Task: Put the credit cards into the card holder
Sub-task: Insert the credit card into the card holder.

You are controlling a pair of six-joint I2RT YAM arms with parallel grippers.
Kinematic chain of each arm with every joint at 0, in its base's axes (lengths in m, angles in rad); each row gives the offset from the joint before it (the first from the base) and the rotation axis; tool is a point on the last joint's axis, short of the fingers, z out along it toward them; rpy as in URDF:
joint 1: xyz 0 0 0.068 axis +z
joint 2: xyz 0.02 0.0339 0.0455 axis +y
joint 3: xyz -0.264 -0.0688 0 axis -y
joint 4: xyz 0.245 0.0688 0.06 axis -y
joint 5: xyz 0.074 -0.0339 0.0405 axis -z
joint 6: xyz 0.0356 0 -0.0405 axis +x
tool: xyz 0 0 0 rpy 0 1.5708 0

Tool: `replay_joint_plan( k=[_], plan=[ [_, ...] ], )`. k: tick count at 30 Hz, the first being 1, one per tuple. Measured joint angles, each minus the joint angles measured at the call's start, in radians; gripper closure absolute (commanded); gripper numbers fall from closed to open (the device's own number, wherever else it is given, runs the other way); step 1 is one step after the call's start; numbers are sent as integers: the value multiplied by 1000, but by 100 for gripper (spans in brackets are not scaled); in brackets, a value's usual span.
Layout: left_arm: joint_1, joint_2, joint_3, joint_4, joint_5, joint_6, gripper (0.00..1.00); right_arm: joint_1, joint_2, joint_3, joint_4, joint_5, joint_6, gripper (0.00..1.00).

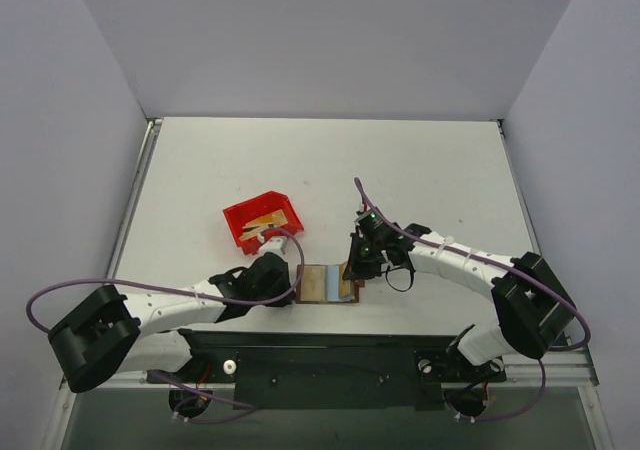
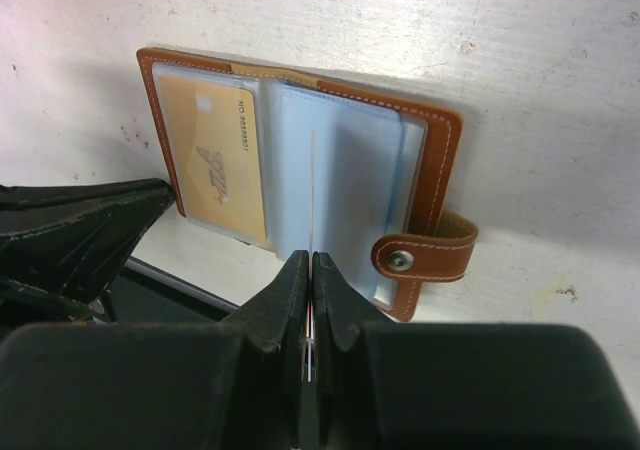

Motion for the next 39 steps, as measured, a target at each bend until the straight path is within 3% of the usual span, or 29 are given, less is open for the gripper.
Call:
replay_joint_plan(
  k=[7,14,24,31,39],
  plan=[
    [-76,28,5,38,3,-40,100,3,0,-2,0,5,0,100],
    [-82,20,18,-5,-20,-57,100,0,0,-1,-16,2,-41,100],
    [-20,-33,30,-119,-70,-32,100,-73,0,44,-56,-117,-180,100],
    [10,-44,32,-70,-48,10,100,-101,34,75,-68,-180,-232,100],
    [14,45,73,-8,-8,41,100,-101,74,80,-80,-199,-254,100]
  ],
)
